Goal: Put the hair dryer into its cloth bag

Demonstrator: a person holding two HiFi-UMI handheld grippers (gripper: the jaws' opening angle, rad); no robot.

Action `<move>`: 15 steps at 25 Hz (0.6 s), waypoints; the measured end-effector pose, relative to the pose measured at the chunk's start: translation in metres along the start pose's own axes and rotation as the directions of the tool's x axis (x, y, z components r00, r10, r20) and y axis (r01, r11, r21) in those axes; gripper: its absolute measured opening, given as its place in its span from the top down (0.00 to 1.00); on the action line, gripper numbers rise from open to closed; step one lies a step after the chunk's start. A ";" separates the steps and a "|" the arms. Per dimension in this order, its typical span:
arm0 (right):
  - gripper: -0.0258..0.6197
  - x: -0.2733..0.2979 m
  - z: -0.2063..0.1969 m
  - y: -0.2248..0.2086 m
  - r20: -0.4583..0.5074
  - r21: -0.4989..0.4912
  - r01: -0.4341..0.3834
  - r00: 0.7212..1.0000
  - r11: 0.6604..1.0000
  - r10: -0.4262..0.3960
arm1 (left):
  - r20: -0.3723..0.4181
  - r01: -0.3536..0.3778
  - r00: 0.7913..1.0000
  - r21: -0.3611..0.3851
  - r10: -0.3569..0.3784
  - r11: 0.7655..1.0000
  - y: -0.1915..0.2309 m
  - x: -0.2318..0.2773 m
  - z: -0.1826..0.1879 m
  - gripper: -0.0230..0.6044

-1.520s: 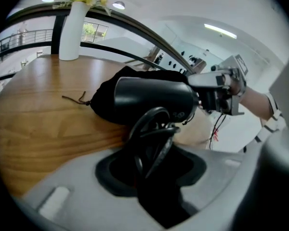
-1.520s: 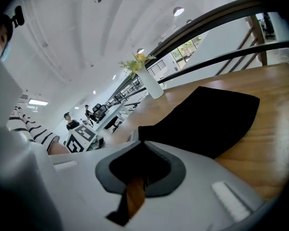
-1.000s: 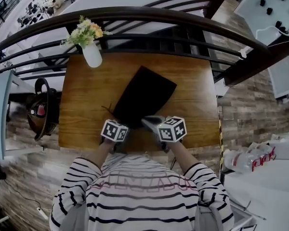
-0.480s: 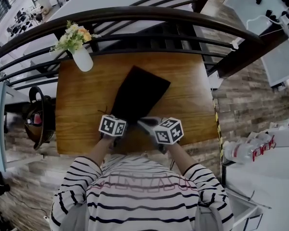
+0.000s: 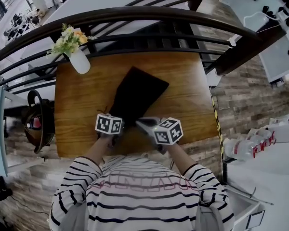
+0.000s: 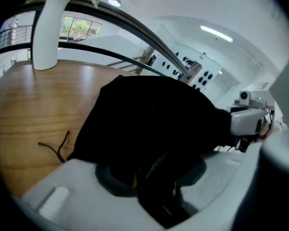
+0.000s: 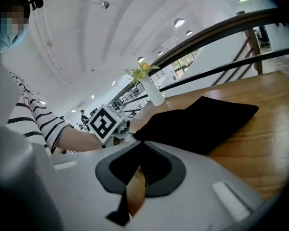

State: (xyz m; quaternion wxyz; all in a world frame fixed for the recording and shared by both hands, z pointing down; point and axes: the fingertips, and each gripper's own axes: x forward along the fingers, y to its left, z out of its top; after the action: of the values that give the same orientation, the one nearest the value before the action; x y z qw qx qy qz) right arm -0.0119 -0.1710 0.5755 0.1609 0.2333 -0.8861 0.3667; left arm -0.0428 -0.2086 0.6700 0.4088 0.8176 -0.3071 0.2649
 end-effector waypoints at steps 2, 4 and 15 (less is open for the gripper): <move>0.94 0.000 0.001 0.002 0.002 -0.001 -0.004 1.000 1.000 0.004 | 0.010 0.003 1.000 0.004 -0.003 1.000 -0.001 0.002 0.005 0.70; 0.94 0.000 0.001 0.003 0.004 0.000 -0.007 1.000 1.000 0.007 | 0.015 0.008 1.000 -0.001 -0.008 1.000 -0.002 0.007 0.008 0.70; 0.94 0.009 0.006 0.003 0.012 0.026 -0.008 1.000 1.000 0.007 | 0.032 0.045 0.998 -0.020 -0.045 0.999 -0.002 0.046 0.036 0.70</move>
State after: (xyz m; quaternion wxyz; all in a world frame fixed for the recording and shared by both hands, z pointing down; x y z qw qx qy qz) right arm -0.0221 -0.1758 0.5741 0.1510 0.2343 -0.8830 0.3776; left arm -0.0041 -0.2503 0.6813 0.4180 0.8242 -0.2978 0.2393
